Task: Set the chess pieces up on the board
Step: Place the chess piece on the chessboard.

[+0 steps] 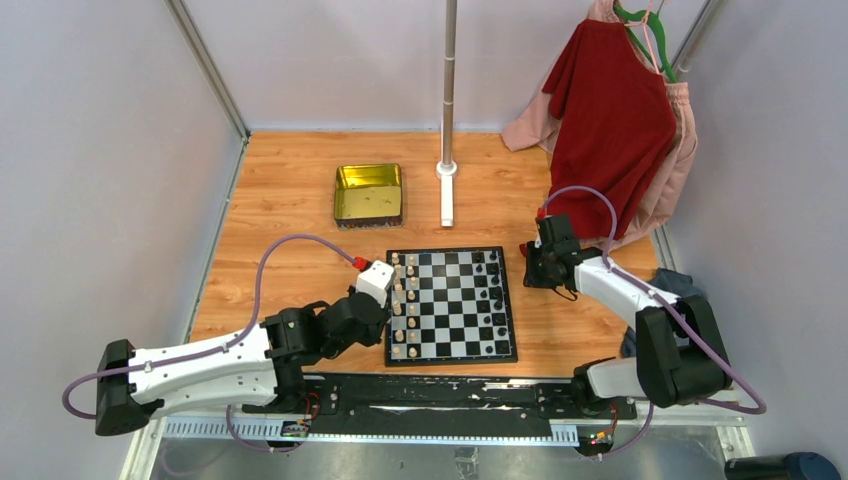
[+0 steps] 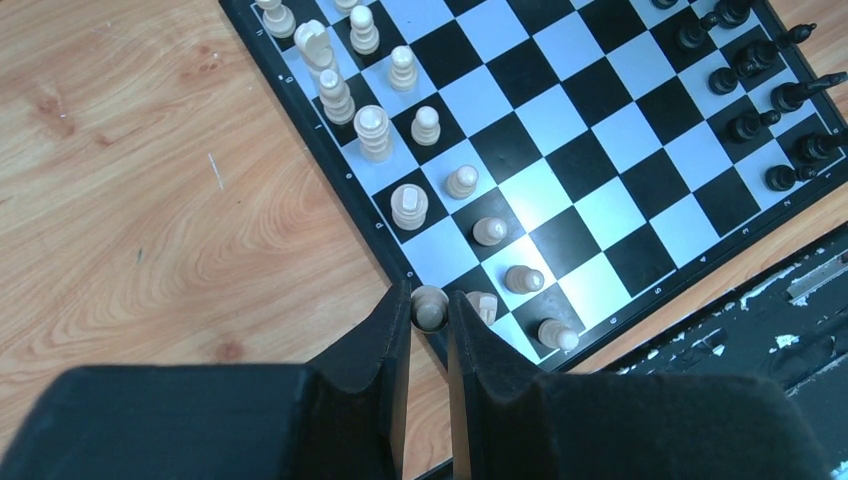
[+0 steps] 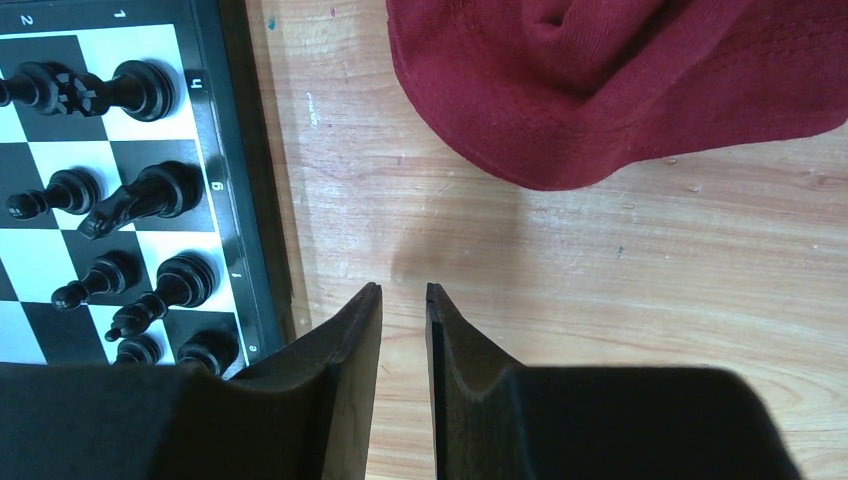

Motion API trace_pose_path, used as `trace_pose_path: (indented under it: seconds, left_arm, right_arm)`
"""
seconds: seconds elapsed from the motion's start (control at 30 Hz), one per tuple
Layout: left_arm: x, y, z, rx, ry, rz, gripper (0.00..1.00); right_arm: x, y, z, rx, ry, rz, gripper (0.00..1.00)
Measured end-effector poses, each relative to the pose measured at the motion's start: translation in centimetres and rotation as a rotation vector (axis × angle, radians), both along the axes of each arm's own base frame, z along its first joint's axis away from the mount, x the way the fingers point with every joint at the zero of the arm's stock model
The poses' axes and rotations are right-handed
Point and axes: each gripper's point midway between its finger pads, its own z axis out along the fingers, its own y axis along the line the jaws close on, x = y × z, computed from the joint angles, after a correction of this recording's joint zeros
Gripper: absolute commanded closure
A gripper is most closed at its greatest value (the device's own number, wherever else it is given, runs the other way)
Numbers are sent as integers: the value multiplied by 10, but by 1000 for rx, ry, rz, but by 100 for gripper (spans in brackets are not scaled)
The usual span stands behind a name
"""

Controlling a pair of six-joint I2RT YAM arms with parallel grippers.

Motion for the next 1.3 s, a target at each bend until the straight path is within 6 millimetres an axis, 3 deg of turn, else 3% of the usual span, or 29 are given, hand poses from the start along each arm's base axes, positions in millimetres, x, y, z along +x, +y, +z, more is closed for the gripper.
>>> trace_pose_path:
  seconds: [0.53,1.3]
  left_arm:
    - [3,-9,-32,11,6,-1,100]
    - [9,-26,-50,18,6,-5,100]
  right_arm:
    - [0,0,-5,-6,17,0,73]
    - [0,-2,-5,-6,20,-6,72]
